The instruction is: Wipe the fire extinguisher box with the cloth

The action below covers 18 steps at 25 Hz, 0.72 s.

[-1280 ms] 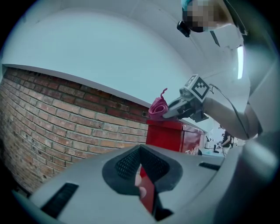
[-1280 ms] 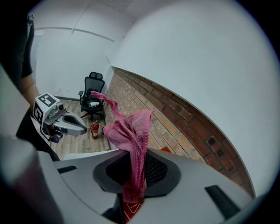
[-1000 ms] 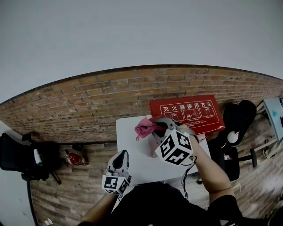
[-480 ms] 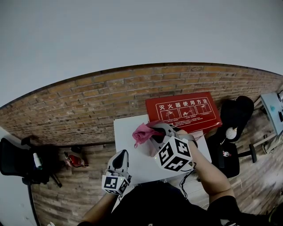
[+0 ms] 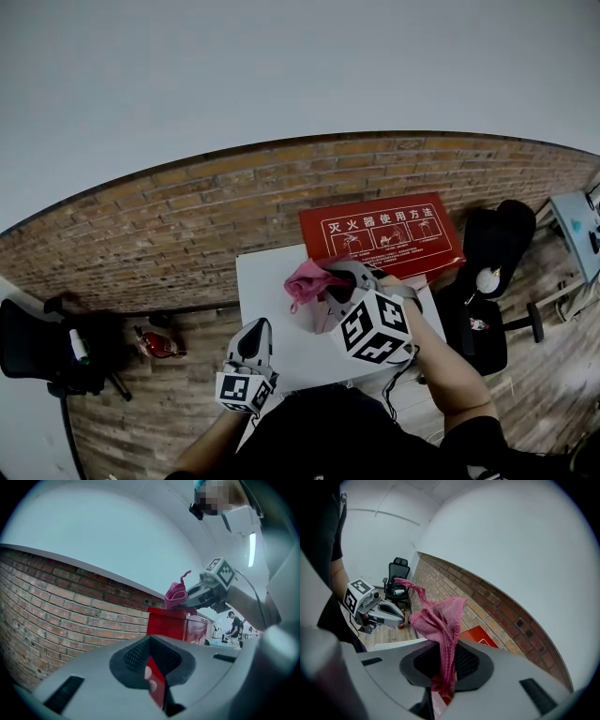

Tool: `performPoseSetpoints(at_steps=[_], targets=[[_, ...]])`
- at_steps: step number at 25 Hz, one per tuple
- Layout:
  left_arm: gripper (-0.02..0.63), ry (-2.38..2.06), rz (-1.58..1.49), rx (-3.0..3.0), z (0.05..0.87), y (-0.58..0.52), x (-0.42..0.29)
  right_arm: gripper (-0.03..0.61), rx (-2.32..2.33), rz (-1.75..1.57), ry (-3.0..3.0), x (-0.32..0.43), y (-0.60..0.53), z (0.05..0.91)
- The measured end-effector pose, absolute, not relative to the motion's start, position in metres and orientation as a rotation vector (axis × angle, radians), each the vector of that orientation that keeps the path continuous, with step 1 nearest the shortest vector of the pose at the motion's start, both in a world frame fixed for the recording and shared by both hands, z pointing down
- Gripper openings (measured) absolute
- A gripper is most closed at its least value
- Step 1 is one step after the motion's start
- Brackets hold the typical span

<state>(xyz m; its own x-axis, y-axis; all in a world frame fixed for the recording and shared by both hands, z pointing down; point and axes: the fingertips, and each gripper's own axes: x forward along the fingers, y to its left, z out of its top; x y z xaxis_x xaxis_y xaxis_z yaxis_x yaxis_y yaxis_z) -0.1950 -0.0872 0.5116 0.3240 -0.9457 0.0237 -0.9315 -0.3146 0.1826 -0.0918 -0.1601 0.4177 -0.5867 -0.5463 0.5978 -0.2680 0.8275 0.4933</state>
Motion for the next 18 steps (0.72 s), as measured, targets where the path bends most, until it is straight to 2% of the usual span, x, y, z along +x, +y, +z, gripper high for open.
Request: performPoseSetpoints(at_steps=[18], targets=[[0.034,-1.720,-0.127,2.414,0.514,-0.101,-0.174,0.069,0.631,-0.416,-2.224,-0.056,-0.177,0.417]])
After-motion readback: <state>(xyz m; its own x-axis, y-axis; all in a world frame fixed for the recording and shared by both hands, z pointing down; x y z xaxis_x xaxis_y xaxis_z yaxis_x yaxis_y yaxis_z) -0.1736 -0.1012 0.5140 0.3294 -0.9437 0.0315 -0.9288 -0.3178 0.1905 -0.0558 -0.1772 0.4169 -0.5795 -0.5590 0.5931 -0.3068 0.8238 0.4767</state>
